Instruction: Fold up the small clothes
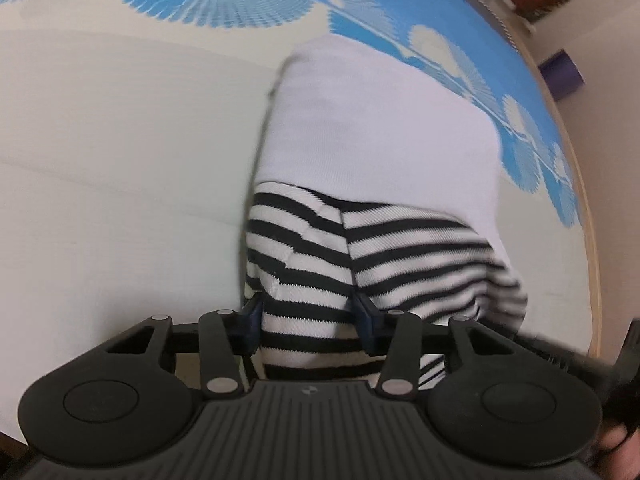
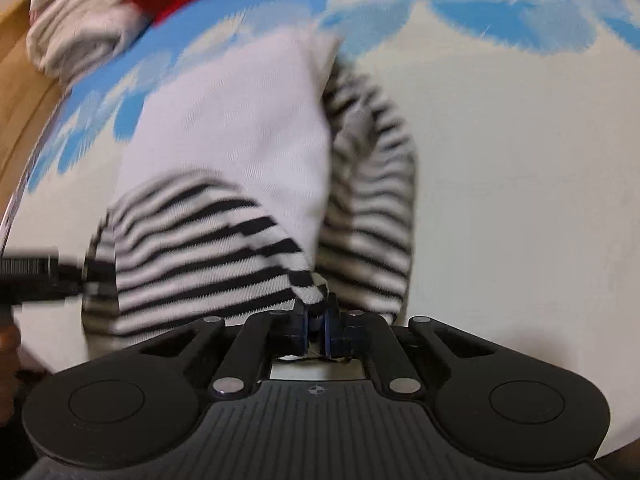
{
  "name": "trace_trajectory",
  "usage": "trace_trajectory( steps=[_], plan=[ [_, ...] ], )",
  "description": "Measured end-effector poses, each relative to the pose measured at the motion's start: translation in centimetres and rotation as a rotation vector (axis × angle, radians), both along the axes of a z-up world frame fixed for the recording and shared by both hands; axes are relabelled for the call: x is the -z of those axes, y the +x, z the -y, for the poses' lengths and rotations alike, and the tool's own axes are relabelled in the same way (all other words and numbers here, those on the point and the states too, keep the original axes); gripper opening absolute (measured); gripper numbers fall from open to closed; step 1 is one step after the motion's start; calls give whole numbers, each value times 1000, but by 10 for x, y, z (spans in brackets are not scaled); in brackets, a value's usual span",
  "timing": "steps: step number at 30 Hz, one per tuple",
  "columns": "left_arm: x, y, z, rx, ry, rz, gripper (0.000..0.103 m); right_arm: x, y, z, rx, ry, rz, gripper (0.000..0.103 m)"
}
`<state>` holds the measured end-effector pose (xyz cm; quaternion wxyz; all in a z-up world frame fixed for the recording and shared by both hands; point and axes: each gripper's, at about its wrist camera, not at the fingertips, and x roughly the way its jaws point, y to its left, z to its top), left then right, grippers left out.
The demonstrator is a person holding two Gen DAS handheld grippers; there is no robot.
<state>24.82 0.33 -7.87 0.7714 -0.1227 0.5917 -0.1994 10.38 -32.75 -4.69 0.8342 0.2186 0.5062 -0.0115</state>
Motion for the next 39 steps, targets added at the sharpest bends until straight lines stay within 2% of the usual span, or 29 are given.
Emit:
trace_trajectory(
  steps=[2, 4, 6, 9, 11, 13, 16, 18, 20, 21, 22, 23, 25, 28, 31, 33, 34, 35, 36, 38, 39],
  plan=[
    [0, -4, 6, 31, -21, -9, 51, 0, -2, 11, 55, -16, 0, 6],
    [0, -8, 11, 59, 3, 3, 51, 5, -1, 13, 58, -59, -27, 6],
    [-2, -13, 16, 92, 81, 56, 60, 11, 1, 5, 19, -76, -43, 8],
    [-4, -20, 22, 147, 160, 120, 65, 15, 1, -2, -13, -124, -64, 10],
    [-6, -28, 27, 187, 211, 171, 70, 17, 1, -1, 3, -113, -86, 14],
    [-11, -39, 39, 228, 302, 249, 76, 18, 0, 2, 11, -135, -117, 26],
    [-21, -60, 56, 269, 431, 357, 83, 18, -7, 9, 53, -240, -186, 29],
    [-37, -74, 58, 267, 470, 399, 85, 0, -17, 17, 114, -290, -150, 29],
    [-60, -93, 55, 212, 462, 466, 87, -30, -29, 19, 146, -319, -43, 34],
    [-71, -102, 53, 177, 451, 498, 94, -46, -36, 16, 149, -341, 16, 45],
    [-82, -112, 50, 139, 435, 530, 99, -60, -43, 12, 145, -364, 65, 59],
    [-94, -128, 47, 93, 409, 576, 103, -77, -51, 6, 130, -387, 122, 67],
    [-109, -151, 44, 55, 376, 630, 103, -100, -62, -3, 85, -406, 209, 81],
    [-118, -175, 42, 25, 364, 640, 103, -123, -84, -20, 1, -423, 333, 90],
    [-107, -187, 46, -1, 347, 648, 103, -123, -99, -33, -35, -436, 407, 92],
    [-89, -196, 46, -12, 349, 652, 103, -105, -109, -39, -42, -441, 422, 92],
    [-80, -193, 45, 0, 363, 618, 103, -95, -111, -42, -36, -440, 403, 92],
    [-72, -188, 44, 10, 381, 544, 102, -84, -111, -42, -22, -437, 352, 91],
    [-70, -182, 41, -4, 365, 499, 102, -76, -108, -41, -3, -422, 288, 88],
    [-69, -171, 35, -41, 318, 472, 102, -72, -103, -40, 11, -374, 262, 88],
    [-67, -168, 35, -40, 334, 474, 103, -71, -100, -41, -4, -381, 264, 88]
  ],
)
